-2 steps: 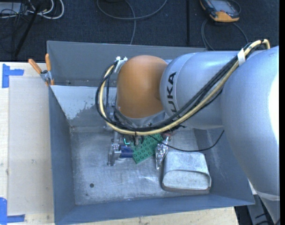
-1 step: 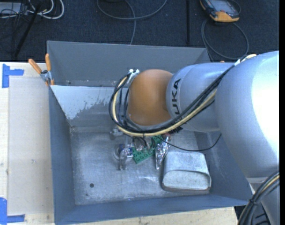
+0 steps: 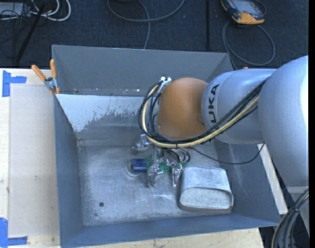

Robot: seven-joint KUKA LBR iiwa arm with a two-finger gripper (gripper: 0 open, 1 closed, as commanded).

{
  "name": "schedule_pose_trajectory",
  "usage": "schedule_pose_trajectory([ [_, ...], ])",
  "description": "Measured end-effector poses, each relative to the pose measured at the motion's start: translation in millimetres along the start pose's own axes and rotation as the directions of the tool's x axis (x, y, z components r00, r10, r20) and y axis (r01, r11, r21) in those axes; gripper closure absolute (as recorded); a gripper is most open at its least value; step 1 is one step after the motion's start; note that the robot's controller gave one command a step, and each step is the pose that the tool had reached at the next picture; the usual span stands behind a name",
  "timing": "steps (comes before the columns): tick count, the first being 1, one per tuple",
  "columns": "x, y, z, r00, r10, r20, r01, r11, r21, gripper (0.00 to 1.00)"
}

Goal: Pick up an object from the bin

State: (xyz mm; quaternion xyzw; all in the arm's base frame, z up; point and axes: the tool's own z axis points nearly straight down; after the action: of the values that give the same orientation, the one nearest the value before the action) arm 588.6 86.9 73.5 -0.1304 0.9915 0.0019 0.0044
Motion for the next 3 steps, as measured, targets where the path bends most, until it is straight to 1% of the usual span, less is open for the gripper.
schedule_pose_trajectory([
  [1, -0.3, -1, -2, 1.000, 0.004, -0.002, -0.004, 1.000, 0.001, 1.00],
  [2, 0.0, -1, 0, 1.000, 0.005, 0.000, -0.005, 1.000, 0.002, 0.00],
  [3, -0.3, 52, 1, 0.973, -0.232, -0.002, 0.232, 0.973, 0.002, 0.00],
])
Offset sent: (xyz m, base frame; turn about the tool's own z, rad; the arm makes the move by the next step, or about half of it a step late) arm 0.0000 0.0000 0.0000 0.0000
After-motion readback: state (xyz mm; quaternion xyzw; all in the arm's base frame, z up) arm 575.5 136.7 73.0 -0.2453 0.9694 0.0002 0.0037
